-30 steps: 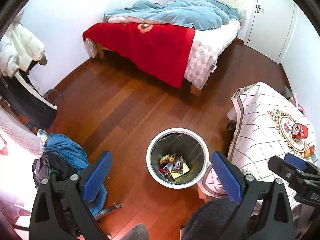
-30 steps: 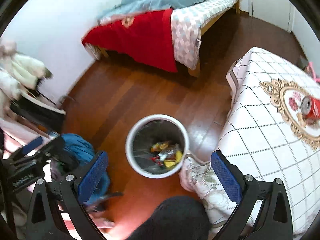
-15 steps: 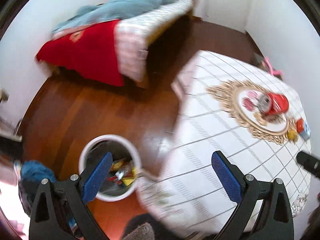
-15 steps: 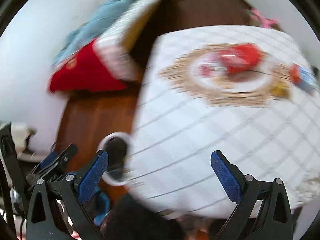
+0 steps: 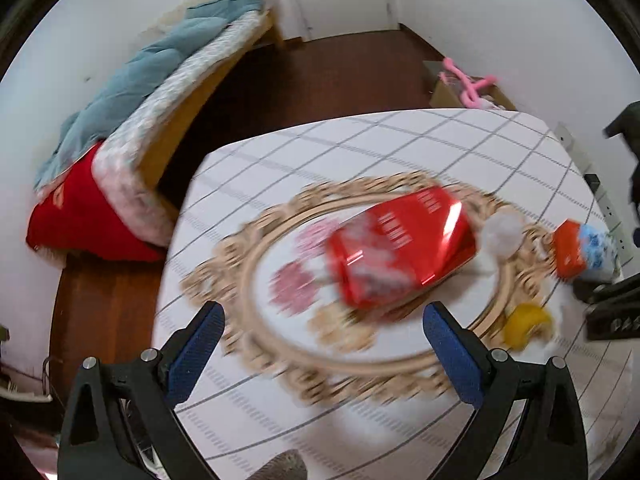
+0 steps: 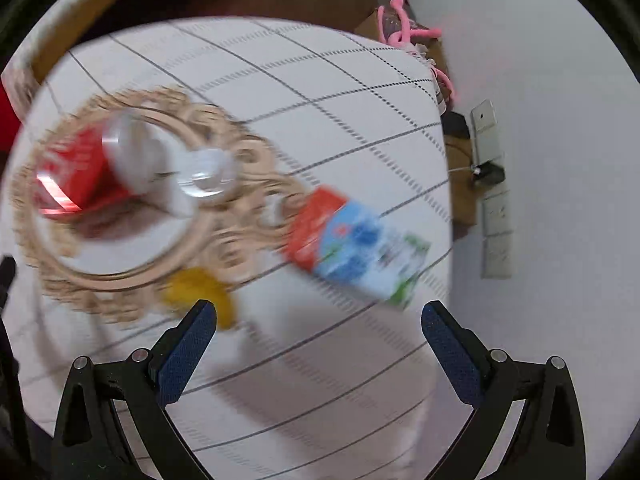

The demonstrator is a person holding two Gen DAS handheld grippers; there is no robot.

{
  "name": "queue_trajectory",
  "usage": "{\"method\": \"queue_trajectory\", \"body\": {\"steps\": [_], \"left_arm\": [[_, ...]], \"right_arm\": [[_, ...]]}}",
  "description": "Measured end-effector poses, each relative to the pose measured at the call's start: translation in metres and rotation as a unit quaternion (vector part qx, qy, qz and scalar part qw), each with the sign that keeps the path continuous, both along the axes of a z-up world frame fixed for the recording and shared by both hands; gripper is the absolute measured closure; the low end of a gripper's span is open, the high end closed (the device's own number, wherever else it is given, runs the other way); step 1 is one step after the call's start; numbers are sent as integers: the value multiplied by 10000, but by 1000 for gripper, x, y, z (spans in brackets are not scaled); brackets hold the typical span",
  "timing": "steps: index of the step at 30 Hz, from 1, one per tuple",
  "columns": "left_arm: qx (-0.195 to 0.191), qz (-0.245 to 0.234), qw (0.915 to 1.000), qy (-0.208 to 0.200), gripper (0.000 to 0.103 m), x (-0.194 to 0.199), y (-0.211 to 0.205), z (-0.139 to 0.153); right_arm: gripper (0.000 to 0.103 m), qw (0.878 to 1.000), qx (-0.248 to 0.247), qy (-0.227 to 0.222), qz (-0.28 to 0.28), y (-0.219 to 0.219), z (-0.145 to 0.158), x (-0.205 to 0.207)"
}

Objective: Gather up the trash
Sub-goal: 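Move both tools back toward the table, then grasp red can with left tool while right tool grasps DHA Pure Milk carton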

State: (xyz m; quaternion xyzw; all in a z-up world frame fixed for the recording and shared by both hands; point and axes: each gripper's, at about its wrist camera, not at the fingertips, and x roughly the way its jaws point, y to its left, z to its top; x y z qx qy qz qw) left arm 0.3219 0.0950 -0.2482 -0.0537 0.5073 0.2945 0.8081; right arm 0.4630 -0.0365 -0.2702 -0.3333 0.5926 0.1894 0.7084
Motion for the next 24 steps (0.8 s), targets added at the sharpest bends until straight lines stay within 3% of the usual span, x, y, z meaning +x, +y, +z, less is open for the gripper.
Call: {"method": "queue_trajectory", "body": {"steps": [5,10,11,12,16,19,20,21,24], "left_arm": [[259,-401,9987,166,2,33,-12,0],[286,-1112,9929,303,2,40,-12,0],[273,-1240,9913,342,2,44,-9,-2],[264,-1377,9894,388,2,45,-8,-2],[38,-2103,9749,729,2,55,-1,-10],[-264,-2594,9596,1059,2,65,-4,-23],[-296,-2689,9557,1157,2,69,-5,-27],[-313,-2837,9499,1275,2,74,-9,-33],[-172,-3050,9398,1530,3,84,-19,-48]], "right_arm": [[0,9982,-361,64,466,3,-22,31],[1,9987,-5,372,337,-6,-43,45],[9,9987,175,429,234,-9,-41,46],[27,9975,436,559,31,-15,-38,48],[31,9854,1003,1076,-857,-34,-34,46],[29,9777,1322,1312,-970,-36,-32,45],[24,9772,1374,1316,-943,-34,-32,45],[19,9780,1391,1257,-916,-32,-32,45],[19,9809,1343,1082,-899,-29,-33,46]]}}
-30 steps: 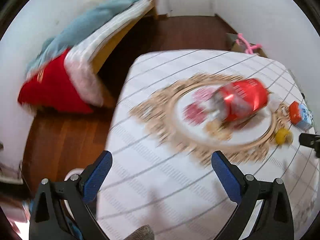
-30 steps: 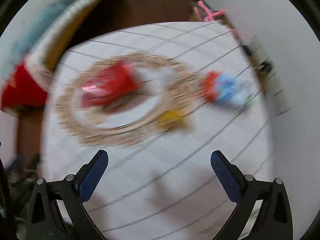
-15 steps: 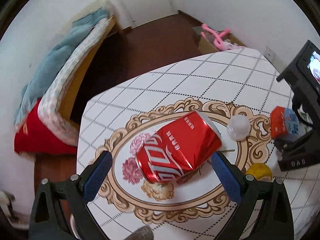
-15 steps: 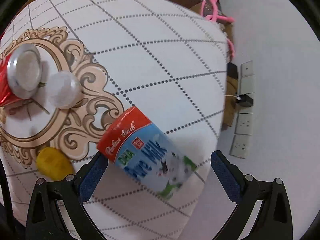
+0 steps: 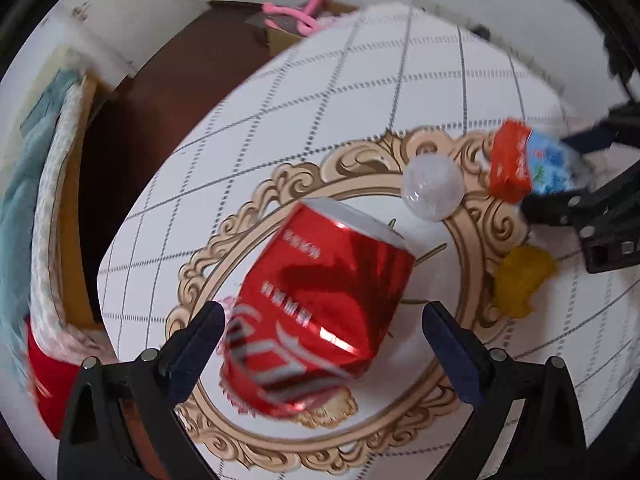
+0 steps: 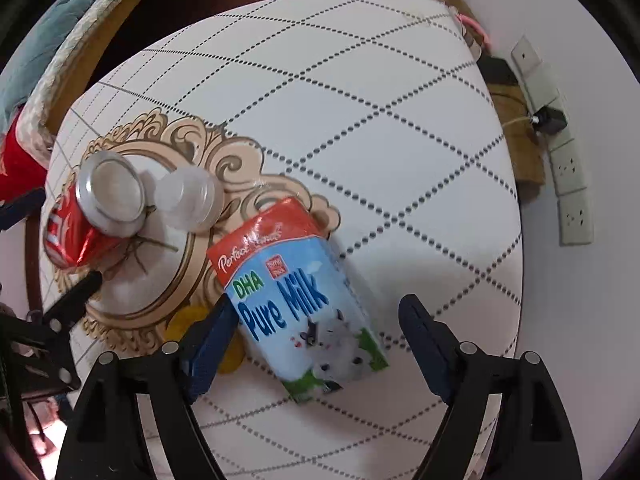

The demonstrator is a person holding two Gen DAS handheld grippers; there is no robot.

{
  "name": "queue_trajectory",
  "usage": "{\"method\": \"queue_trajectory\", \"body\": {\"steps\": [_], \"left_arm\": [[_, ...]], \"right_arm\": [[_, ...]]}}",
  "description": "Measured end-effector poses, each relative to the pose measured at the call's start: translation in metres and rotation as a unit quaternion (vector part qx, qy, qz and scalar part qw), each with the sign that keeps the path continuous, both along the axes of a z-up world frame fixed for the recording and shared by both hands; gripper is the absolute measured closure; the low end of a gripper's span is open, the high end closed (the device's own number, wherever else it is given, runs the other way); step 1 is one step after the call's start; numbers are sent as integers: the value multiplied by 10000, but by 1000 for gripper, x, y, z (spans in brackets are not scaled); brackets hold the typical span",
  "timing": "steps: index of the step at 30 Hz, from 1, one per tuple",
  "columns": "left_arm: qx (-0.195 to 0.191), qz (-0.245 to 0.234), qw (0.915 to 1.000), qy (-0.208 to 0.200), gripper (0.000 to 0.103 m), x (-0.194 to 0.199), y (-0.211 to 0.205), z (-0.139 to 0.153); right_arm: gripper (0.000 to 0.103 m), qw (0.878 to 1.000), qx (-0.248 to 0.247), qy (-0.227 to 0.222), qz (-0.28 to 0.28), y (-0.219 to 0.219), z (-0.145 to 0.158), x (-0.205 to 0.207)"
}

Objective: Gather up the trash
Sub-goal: 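Grasp red can with left tool while right tool grasps DHA Pure Milk carton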

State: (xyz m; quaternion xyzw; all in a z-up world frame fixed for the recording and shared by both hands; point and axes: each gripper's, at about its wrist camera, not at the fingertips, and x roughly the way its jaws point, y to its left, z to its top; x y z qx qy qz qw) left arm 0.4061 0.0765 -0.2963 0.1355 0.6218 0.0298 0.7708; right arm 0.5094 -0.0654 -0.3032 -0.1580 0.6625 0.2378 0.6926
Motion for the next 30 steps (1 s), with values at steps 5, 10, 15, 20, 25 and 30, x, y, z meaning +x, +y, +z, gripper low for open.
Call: {"method": "queue_trajectory", "body": {"steps": [5,10,15,20,25,30], "left_arm": [[-8,340,9992,-225,44,7,0,3],[-395,1102,9917,-542,55,0,12,21],[-248,1205,9899,-706,56,-5,11,20],[-30,1348,9876,-807,59,-8,11,20],[107,1471,9831,-1087,60,-25,18,34],[-2,1875,9712,-1468,60,-59,27,62]], "right_arm": [[25,9994,-35,-319,-123,2,-5,-1],[43,9976,18,-485,-485,-1,3,-15],[39,9987,-82,-415,-288,4,0,-18],[47,9975,-310,-620,-125,10,2,-31],[47,9964,-76,-784,-314,3,16,-47],[48,9935,261,-988,-507,-9,32,-67]]}}
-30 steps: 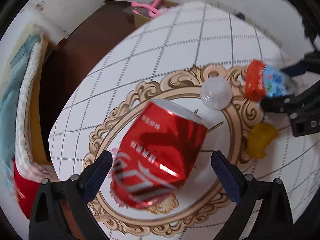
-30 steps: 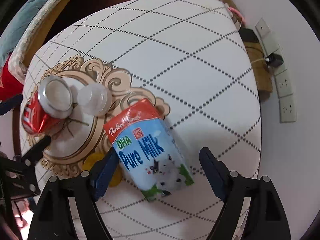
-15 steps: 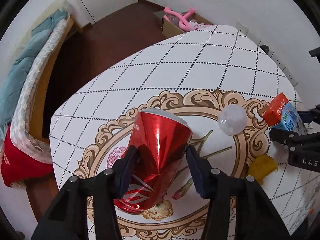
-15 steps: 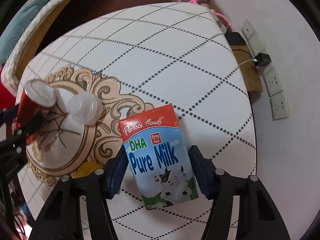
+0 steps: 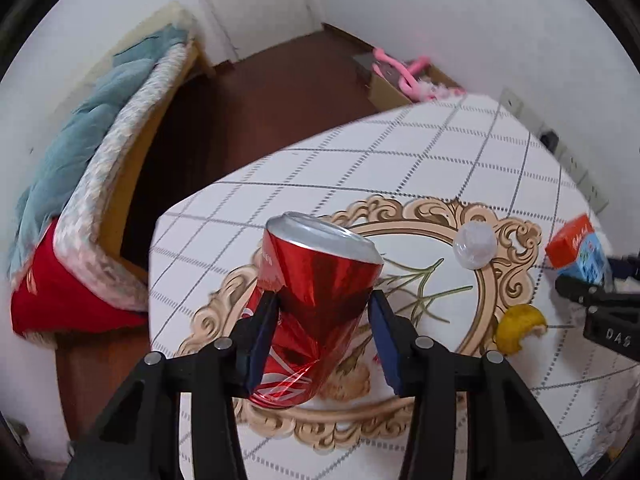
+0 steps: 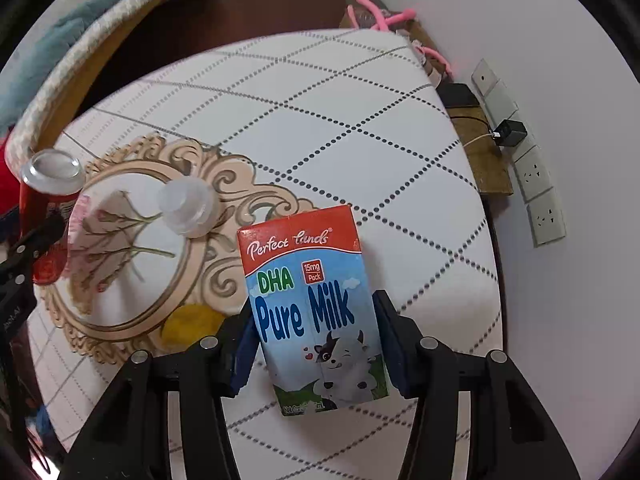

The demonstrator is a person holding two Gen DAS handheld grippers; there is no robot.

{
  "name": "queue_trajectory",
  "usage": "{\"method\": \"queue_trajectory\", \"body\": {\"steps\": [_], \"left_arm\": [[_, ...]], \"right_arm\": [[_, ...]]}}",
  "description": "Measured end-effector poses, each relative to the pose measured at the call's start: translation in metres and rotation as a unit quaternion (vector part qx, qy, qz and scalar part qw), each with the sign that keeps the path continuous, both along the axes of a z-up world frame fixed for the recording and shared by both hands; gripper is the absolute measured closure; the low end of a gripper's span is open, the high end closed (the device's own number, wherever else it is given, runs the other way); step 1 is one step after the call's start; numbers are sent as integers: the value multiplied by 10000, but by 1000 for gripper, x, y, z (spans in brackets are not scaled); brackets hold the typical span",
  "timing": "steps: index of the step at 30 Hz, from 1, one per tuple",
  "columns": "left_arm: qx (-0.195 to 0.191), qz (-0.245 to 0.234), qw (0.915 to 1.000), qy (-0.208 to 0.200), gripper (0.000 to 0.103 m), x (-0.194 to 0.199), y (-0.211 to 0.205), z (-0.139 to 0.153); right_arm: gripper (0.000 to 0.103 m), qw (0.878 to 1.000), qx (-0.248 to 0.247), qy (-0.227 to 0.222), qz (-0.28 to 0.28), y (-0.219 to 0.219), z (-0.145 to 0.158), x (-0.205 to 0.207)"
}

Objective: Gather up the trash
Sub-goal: 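Carry can and milk carton over the bin and open both tools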

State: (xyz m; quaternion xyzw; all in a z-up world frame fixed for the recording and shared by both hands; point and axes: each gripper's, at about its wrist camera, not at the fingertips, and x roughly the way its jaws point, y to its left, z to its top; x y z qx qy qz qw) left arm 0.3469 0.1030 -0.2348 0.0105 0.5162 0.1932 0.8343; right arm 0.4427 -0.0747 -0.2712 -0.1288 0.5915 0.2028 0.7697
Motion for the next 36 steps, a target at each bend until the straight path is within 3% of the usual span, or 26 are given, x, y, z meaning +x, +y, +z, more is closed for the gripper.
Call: {"method": "queue_trajectory", "body": {"steps": [5,15,22,27,32,36], "left_arm": [[-14,347,9983,-458,61,-45,6,30],[-576,711,9904,-1036,62,-121,7,78],[-615,946,9806,-1605,63,-180,22,129],[-522,1311,9711,-1924,63,-250,54,161],[-568,1897,9603,-1963,63,-335,95,163],[-695,2500,9490,-1789,63,-404,133,136]], "right_arm": [[48,9991,374,-207,-36,-14,13,-25],[48,9930,1078,-367,300,-3,65,-110],[48,9852,1456,-440,793,23,108,-162],[48,9736,1823,-451,1294,62,140,-210],[48,9580,2129,-186,1910,119,148,-272],[48,9463,2158,201,2401,177,125,-331]]}}
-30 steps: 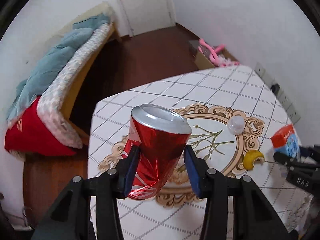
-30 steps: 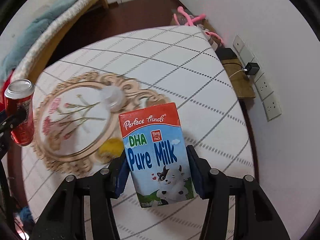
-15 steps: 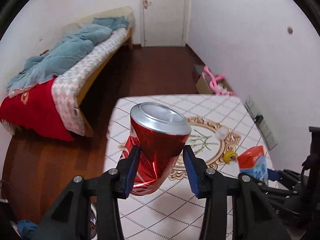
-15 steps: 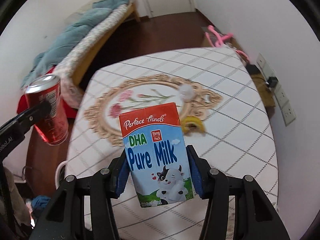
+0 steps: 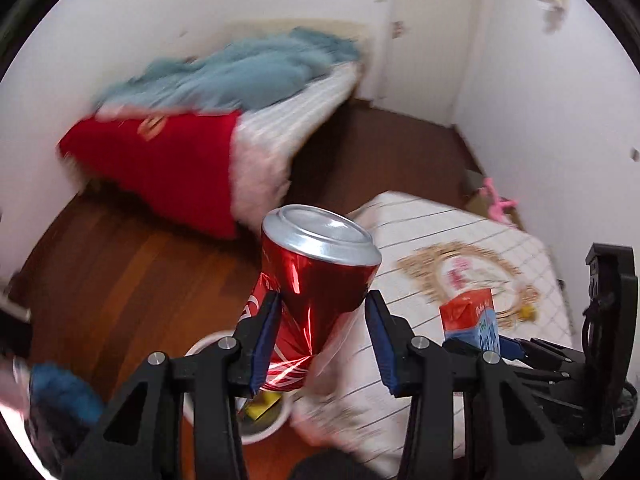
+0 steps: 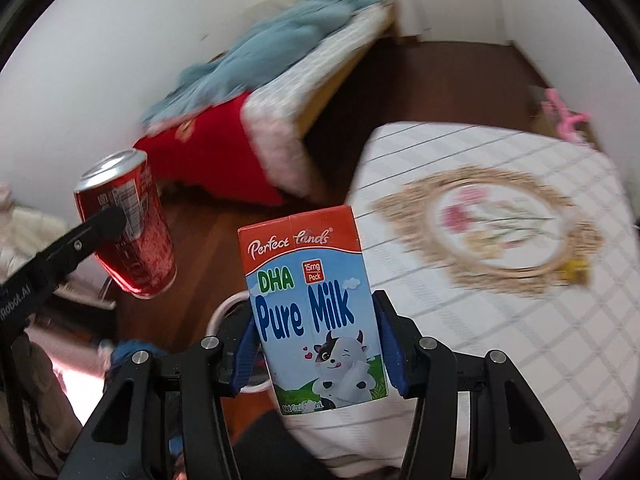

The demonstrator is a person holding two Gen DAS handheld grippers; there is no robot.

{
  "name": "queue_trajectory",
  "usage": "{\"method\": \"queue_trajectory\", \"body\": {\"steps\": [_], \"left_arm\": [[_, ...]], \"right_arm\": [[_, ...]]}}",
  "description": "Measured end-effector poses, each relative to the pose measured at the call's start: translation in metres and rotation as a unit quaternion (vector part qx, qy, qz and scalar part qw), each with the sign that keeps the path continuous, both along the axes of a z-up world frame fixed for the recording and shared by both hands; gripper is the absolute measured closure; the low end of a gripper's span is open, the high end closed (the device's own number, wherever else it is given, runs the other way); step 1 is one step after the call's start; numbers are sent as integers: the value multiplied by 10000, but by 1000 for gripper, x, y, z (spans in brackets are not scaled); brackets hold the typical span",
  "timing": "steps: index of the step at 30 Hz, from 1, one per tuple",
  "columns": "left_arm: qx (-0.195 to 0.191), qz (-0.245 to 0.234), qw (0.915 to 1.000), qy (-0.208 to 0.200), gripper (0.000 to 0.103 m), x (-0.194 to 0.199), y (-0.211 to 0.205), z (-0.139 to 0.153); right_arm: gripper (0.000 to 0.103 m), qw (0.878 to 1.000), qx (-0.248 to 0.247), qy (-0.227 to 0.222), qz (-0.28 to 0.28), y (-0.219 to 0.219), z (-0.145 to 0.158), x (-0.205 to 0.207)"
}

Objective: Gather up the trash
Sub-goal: 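Carry can and milk carton over the bin and open both tools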

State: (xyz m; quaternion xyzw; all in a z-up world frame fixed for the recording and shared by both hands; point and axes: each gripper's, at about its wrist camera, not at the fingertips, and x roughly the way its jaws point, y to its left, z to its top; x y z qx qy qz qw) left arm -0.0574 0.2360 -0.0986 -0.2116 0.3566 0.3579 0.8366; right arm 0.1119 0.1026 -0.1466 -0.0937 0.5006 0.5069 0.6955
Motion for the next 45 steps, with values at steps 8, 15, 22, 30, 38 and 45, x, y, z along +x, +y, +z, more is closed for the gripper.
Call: {"method": "queue_trajectory", "body": {"steps": [8,15,22,30,38,45], "left_arm": [[-1429,941,9844,407,64,-88,92,-134],[-2595,1189,9564,626,64,-99,143,-241],[-3024,1354,9398,842,63,-100,170,-277],[-2776,1633,9415,989,3,-120,170,-274],[-2195,1972,9447,1428,2,-143,144,-261],[-1824,1948,9523,1482,2,-146,121,-233]], "right_arm": [[48,9919,-865,376,850,118,-101,-100],[48,9742,-1868,639,1089,194,-197,-136],[47,9607,-2443,783,1056,237,-263,-137],[0,9586,-2479,848,1115,250,-272,-131],[0,9579,-2564,202,1278,242,-253,-140],[0,9575,-2551,-85,1346,215,-225,-145]]}}
